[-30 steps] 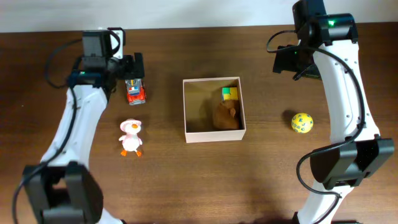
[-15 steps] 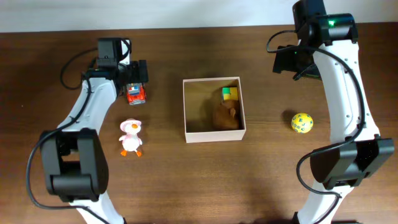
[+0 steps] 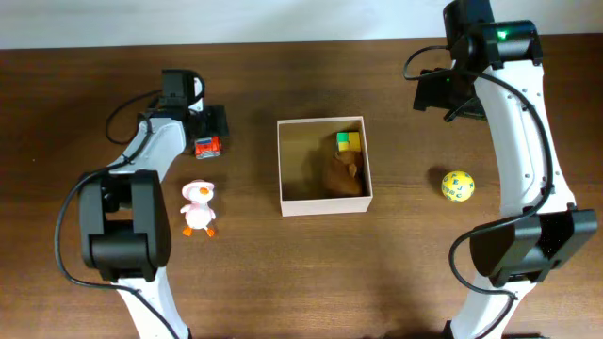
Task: Pack container
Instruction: 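Lower the left gripper toward the fire truck to grasp it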
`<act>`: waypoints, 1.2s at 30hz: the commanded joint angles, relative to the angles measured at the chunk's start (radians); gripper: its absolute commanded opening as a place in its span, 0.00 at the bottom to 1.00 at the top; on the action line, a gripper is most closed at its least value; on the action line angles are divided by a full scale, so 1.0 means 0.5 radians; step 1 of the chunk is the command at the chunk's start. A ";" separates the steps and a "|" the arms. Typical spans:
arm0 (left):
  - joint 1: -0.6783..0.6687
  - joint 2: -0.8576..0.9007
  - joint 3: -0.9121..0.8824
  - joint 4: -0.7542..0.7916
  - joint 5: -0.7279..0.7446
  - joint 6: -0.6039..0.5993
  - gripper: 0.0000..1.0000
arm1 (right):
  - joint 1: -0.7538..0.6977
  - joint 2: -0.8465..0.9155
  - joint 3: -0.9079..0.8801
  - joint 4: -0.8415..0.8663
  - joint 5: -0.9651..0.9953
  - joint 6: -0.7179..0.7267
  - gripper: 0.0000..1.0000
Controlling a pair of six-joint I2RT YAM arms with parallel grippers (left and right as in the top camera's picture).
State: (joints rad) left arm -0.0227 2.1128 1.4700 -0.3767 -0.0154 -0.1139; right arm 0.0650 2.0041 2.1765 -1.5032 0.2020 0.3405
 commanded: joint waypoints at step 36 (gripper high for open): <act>0.012 -0.175 0.074 -0.018 -0.011 0.040 0.84 | 0.000 -0.031 0.031 -0.001 0.032 0.008 0.99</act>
State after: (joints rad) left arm -0.0227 2.1326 1.4715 -0.3847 -0.0181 -0.1238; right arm 0.0650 2.0041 2.1765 -1.5032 0.2020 0.3397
